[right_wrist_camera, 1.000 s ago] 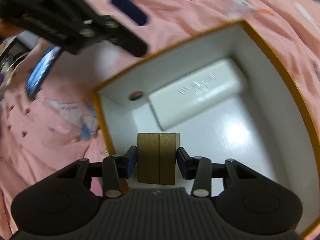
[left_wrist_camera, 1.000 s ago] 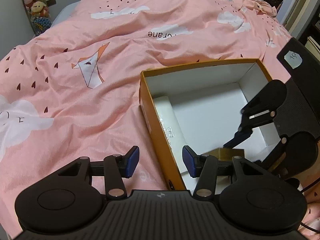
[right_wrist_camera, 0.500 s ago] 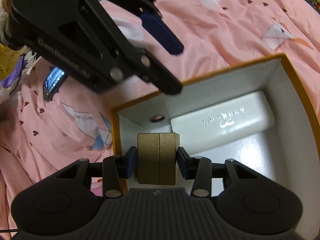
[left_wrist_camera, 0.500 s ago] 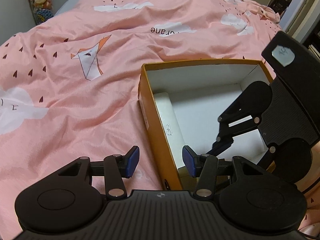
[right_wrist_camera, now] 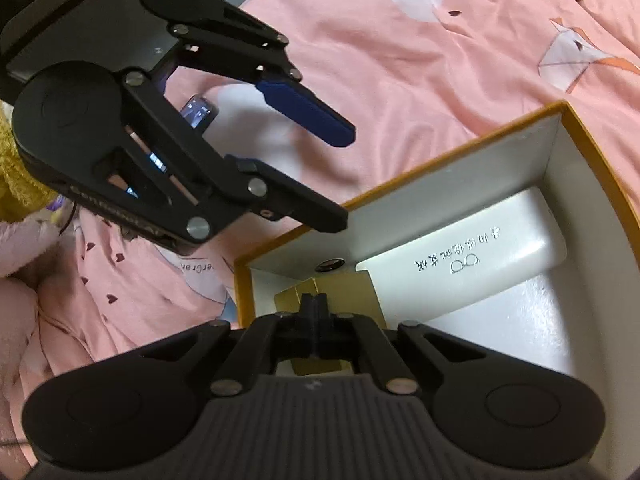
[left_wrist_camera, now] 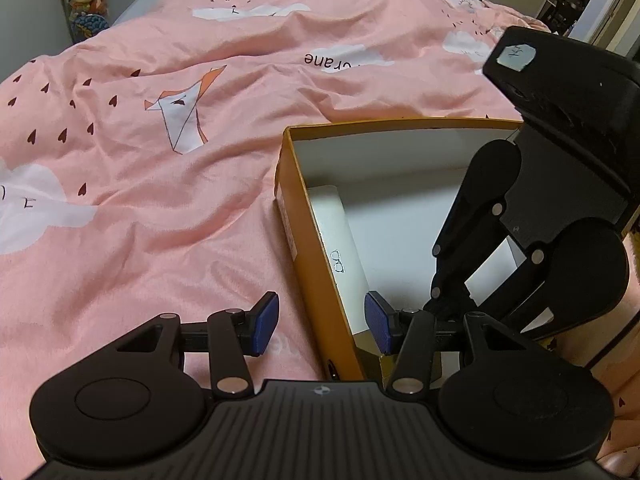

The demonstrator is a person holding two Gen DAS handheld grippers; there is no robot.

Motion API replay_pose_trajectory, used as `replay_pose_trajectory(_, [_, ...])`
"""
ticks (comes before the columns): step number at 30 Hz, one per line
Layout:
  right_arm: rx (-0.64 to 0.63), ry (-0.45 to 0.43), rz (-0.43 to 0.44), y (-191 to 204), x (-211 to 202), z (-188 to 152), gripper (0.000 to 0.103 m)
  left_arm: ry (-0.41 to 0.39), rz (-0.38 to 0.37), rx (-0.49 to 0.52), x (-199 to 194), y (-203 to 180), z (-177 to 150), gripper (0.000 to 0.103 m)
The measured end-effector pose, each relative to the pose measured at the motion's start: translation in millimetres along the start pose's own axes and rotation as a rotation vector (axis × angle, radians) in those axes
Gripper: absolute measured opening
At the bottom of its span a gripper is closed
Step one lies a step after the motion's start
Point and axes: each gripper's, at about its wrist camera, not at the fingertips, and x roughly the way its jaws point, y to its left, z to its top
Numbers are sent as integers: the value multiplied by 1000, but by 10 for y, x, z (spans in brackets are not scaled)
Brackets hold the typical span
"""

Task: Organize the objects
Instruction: 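Open the right tool to release the gold box beside the white case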

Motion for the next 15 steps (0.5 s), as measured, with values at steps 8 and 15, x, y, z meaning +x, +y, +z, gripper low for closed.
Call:
replay_pose_trajectory(8, [227, -39, -198, -352, -66, -191, 15, -2, -11, -38, 61, 60, -31, 59])
replay_pose_trajectory(15, [520, -65, -178, -674, 197, -386, 30, -2, -12, -58, 88, 96, -19, 58])
